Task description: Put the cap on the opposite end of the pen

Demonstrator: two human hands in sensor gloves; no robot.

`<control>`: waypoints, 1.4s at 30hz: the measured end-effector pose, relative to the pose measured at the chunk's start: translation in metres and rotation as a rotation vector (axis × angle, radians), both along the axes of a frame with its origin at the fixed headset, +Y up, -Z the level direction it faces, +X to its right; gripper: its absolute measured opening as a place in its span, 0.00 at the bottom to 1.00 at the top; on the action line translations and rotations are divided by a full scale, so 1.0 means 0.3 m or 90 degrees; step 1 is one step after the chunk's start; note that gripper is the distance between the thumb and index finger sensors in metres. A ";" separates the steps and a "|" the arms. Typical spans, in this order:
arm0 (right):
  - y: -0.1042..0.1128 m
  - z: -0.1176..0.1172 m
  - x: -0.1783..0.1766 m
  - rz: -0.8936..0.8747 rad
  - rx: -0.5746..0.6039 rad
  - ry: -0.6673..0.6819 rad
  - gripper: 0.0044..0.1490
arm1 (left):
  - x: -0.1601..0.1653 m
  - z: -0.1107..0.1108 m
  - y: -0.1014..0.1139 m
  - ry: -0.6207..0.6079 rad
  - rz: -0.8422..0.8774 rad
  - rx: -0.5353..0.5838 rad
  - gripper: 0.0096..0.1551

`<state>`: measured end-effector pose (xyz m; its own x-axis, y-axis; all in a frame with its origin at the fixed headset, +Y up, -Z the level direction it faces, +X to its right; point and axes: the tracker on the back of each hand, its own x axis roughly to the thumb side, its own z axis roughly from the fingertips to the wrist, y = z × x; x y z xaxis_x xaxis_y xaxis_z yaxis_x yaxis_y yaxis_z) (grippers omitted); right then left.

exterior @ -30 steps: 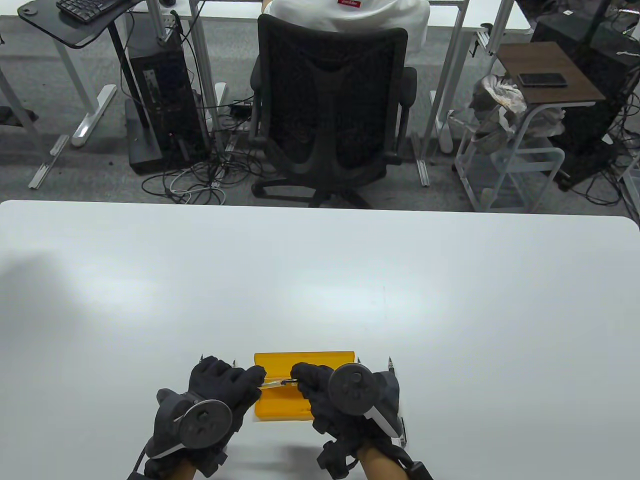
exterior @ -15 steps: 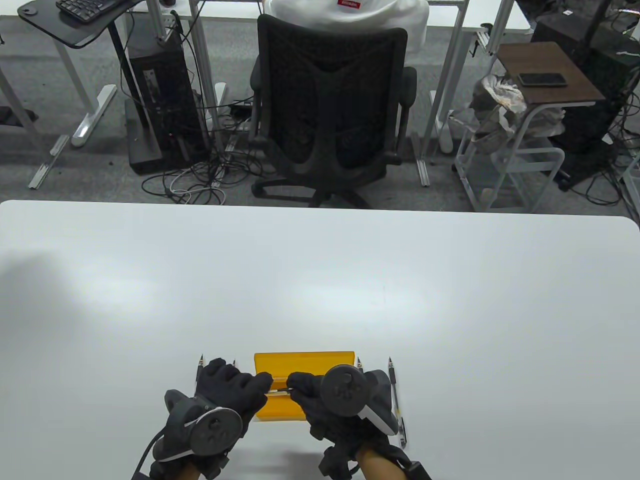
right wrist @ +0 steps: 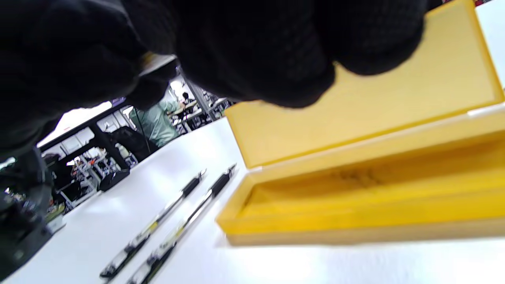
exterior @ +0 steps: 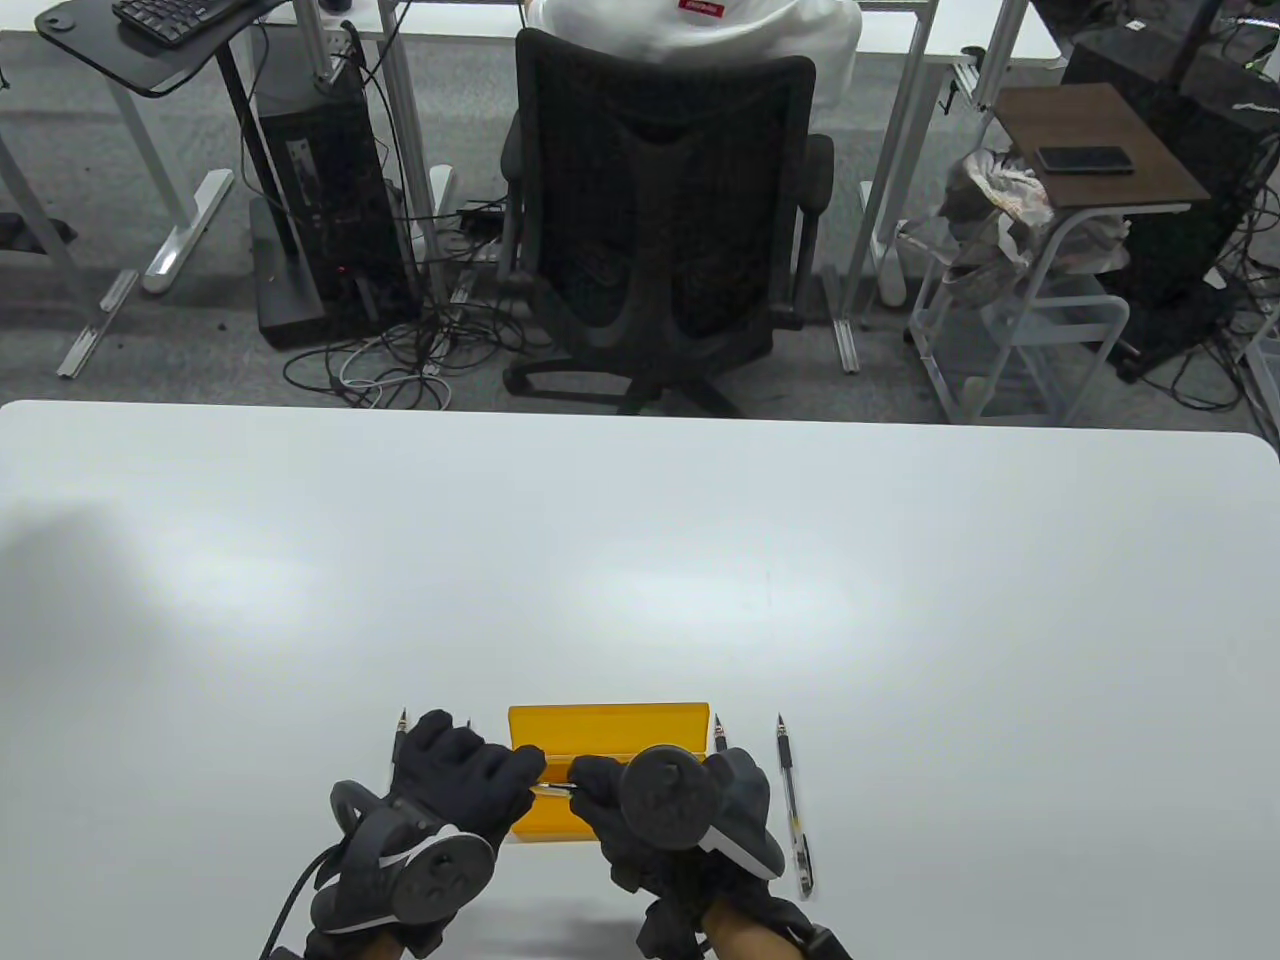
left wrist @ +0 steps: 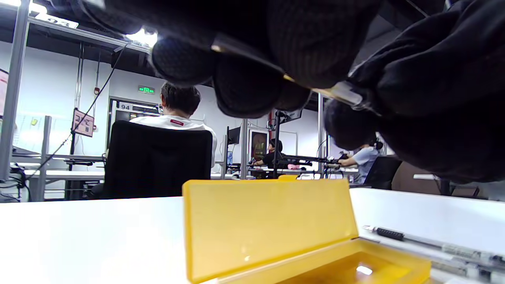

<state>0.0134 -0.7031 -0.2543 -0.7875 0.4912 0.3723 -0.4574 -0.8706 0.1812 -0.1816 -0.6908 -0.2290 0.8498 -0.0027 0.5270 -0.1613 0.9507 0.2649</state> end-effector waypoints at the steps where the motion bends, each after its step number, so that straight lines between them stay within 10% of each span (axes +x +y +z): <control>1: -0.003 0.000 -0.005 0.011 0.005 -0.003 0.30 | 0.000 -0.001 -0.002 0.001 -0.002 0.000 0.24; 17: -0.024 -0.039 0.064 0.031 -0.030 -0.141 0.30 | -0.033 0.004 0.020 0.027 0.165 -0.015 0.37; 27: -0.012 -0.043 0.075 -0.233 -0.114 -0.044 0.30 | -0.110 -0.055 -0.104 0.061 0.734 -0.423 0.35; 42: -0.028 -0.031 0.036 -0.177 -0.154 -0.033 0.33 | -0.113 -0.043 -0.030 0.025 0.623 -0.271 0.26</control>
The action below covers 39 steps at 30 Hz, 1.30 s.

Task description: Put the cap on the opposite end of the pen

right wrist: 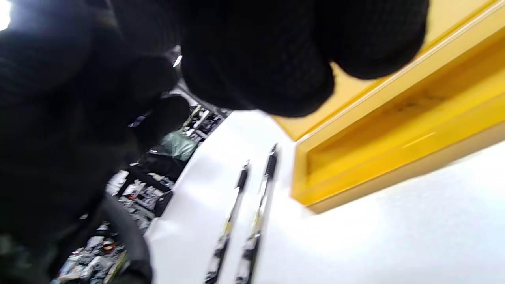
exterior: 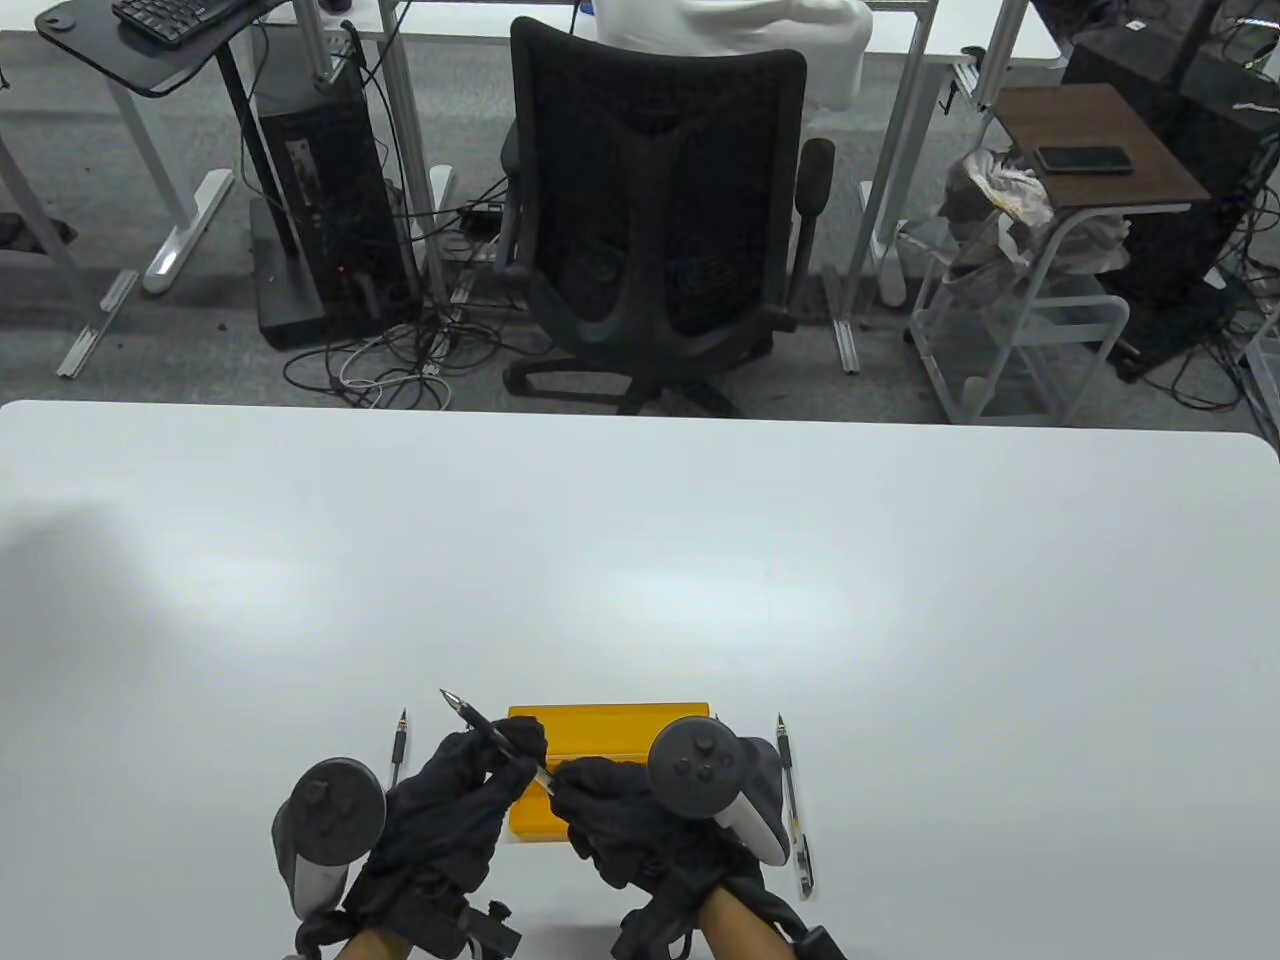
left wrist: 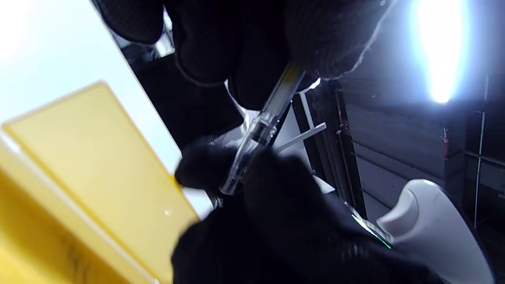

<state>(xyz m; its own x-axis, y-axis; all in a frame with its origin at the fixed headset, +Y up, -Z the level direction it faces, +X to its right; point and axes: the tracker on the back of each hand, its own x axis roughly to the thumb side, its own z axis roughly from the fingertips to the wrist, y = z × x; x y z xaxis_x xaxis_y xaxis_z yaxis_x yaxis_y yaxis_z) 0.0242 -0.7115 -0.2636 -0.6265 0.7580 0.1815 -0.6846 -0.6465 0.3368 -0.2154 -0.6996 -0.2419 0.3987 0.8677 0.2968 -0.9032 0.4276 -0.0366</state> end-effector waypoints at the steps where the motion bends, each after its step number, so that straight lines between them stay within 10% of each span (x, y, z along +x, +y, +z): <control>1: -0.004 -0.003 0.007 0.020 0.003 -0.003 0.33 | -0.024 -0.002 0.013 0.024 -0.006 0.016 0.26; 13: -0.007 -0.016 0.031 0.073 0.007 -0.028 0.33 | -0.267 -0.035 0.021 0.312 -0.401 -0.066 0.29; 26: -0.013 -0.027 0.057 0.069 -0.012 -0.036 0.33 | -0.265 -0.127 -0.121 0.332 -0.755 -0.354 0.30; 39: -0.023 -0.026 0.048 0.089 -0.015 -0.026 0.33 | -0.277 -0.138 -0.200 0.320 -0.823 -0.361 0.30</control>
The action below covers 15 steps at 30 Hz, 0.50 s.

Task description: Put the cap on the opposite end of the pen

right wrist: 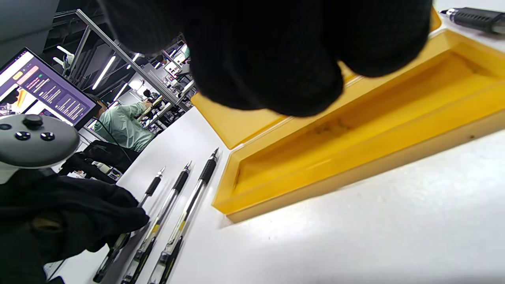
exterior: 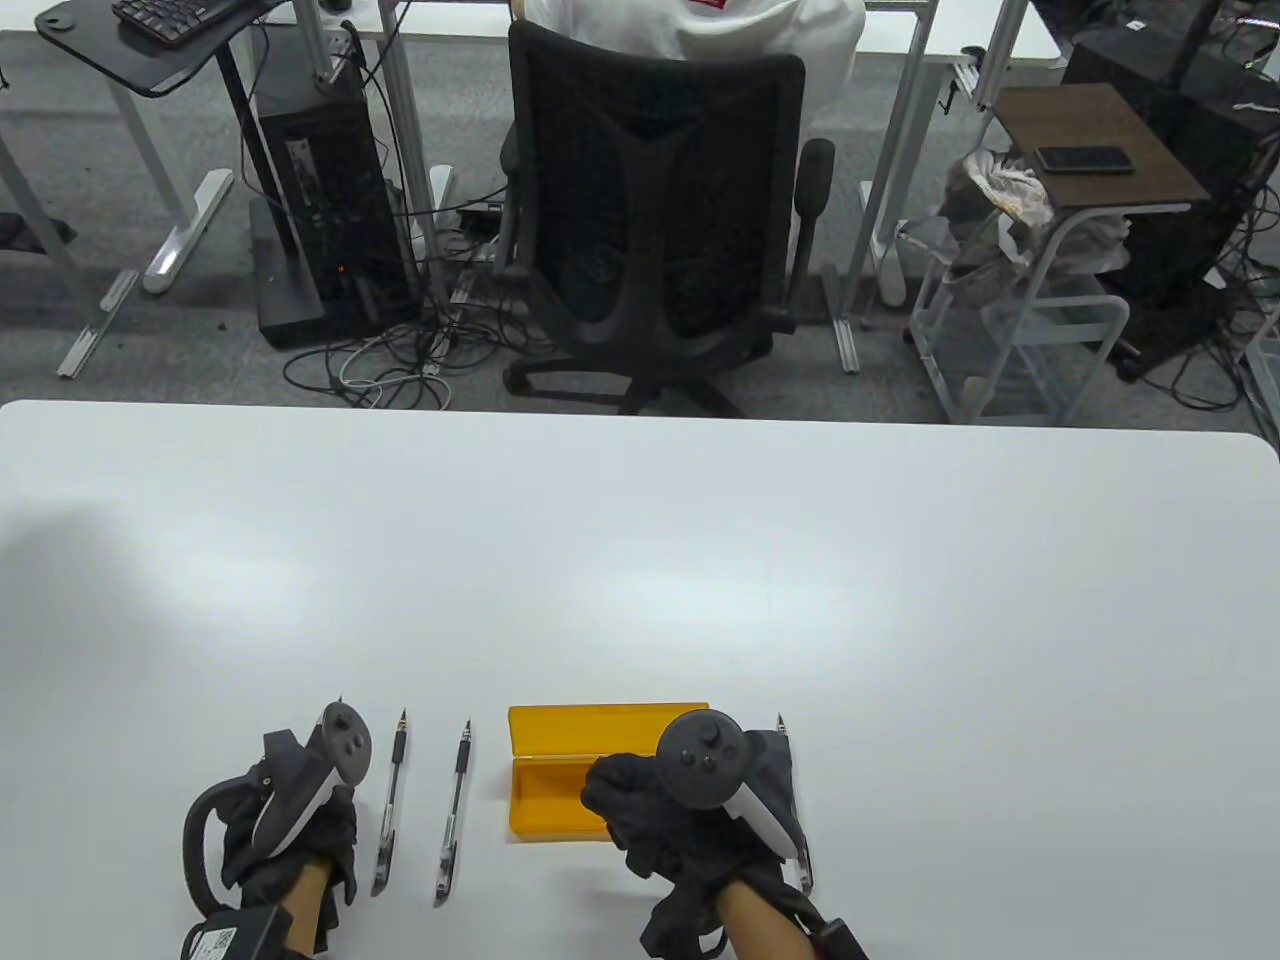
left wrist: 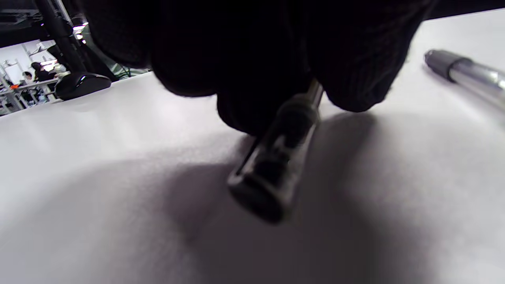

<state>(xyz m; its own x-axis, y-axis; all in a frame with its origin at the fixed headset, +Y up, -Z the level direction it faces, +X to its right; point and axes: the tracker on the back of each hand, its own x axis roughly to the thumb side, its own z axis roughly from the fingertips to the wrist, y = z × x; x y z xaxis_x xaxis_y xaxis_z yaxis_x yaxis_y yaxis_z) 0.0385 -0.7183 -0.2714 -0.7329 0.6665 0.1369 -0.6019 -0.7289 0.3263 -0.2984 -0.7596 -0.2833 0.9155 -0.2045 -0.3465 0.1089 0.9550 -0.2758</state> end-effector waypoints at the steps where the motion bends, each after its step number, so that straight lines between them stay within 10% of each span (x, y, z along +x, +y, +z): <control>1: -0.001 0.000 0.001 0.000 -0.001 0.000 0.33 | 0.003 0.000 0.001 -0.001 -0.004 0.008 0.30; 15: -0.003 0.000 0.001 0.009 -0.003 0.003 0.33 | -0.001 0.000 -0.002 0.005 0.013 0.012 0.30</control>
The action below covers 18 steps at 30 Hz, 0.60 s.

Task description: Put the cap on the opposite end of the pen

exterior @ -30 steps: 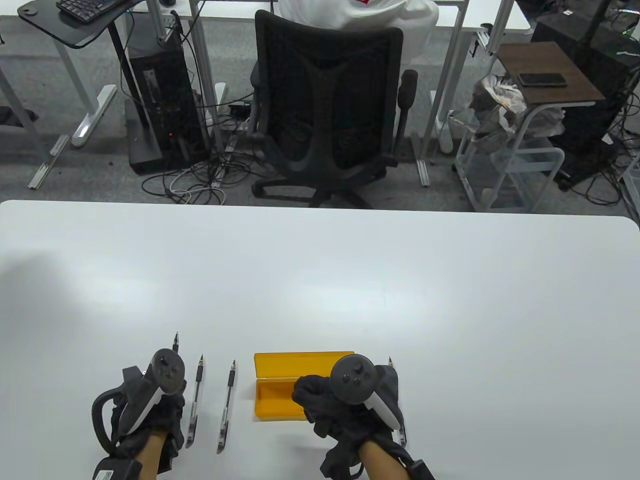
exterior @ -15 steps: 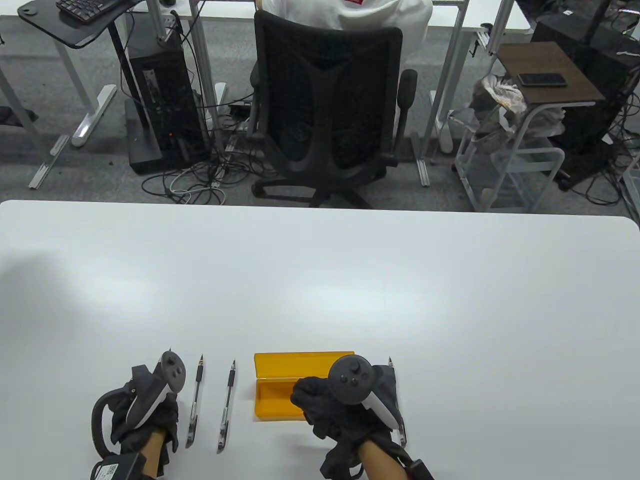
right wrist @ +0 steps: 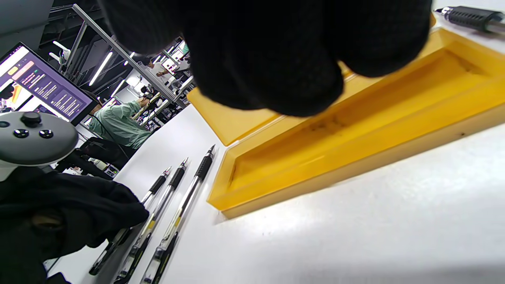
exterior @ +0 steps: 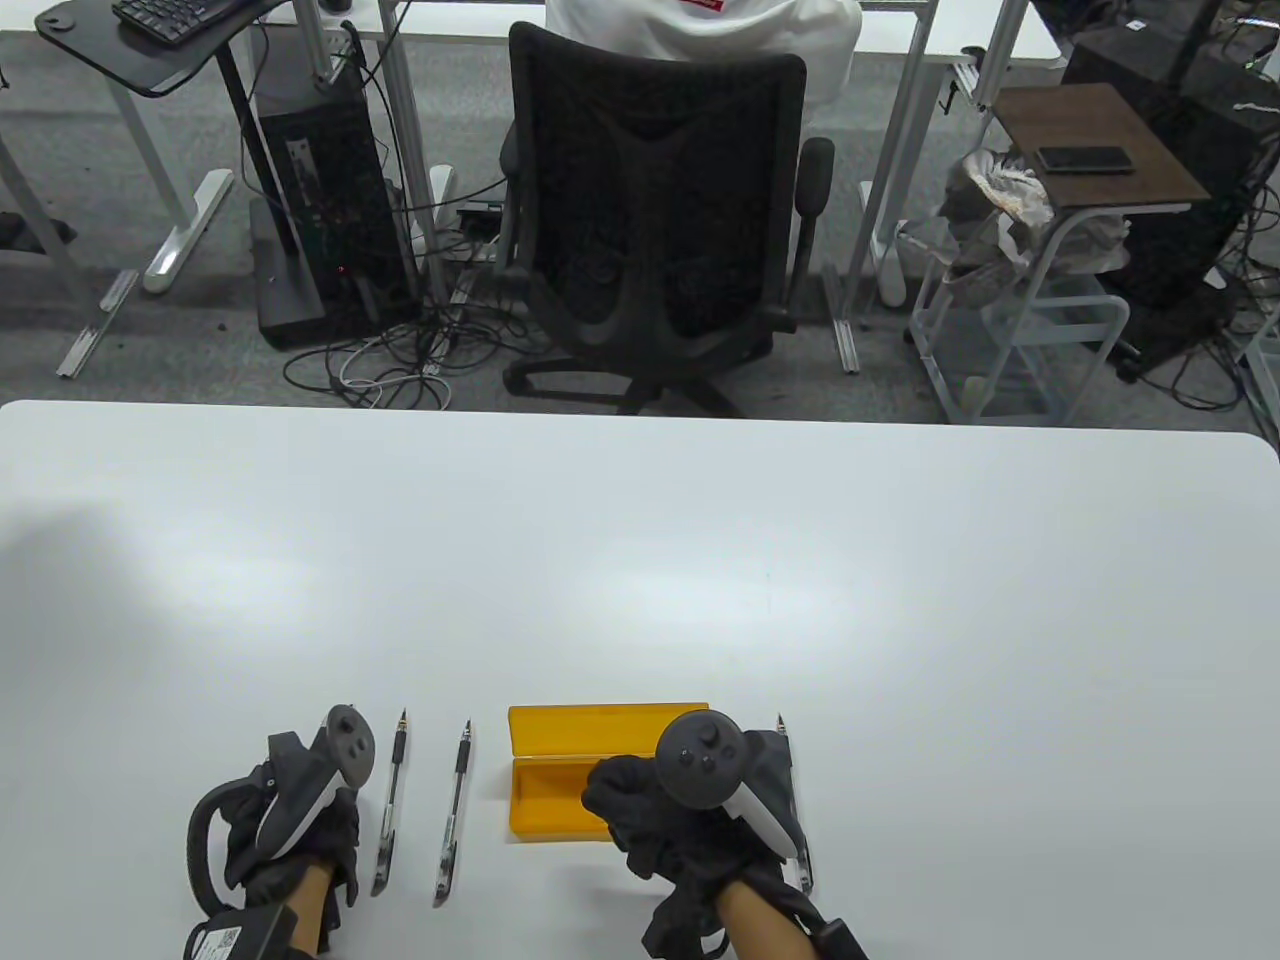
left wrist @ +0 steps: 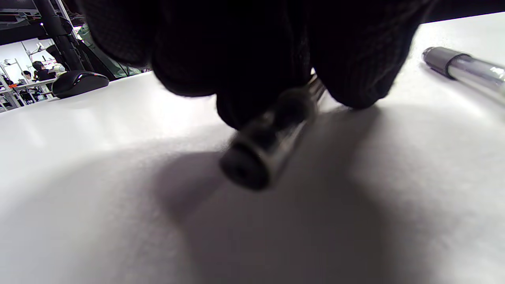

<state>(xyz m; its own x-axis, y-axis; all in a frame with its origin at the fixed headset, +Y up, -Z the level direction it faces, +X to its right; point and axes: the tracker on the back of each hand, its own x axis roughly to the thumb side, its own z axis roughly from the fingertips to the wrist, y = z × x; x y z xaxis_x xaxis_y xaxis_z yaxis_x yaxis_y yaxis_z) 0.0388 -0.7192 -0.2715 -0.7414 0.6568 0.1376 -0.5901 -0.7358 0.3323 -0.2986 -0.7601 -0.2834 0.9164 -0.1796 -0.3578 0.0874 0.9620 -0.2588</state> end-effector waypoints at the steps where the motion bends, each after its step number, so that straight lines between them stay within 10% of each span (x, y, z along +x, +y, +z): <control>1: 0.000 0.000 0.001 -0.001 -0.001 -0.001 0.33 | 0.000 0.000 0.000 0.000 0.001 0.000 0.30; 18: 0.001 -0.003 0.008 0.005 0.002 -0.009 0.33 | 0.015 0.000 0.015 0.018 -0.011 -0.031 0.34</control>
<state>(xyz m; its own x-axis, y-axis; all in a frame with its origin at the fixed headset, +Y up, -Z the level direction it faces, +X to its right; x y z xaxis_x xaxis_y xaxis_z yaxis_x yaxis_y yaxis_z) 0.0413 -0.7190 -0.2725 -0.7482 0.6507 0.1291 -0.5891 -0.7413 0.3216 -0.2941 -0.7557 -0.2833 0.9029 -0.2132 -0.3731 0.0960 0.9464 -0.3084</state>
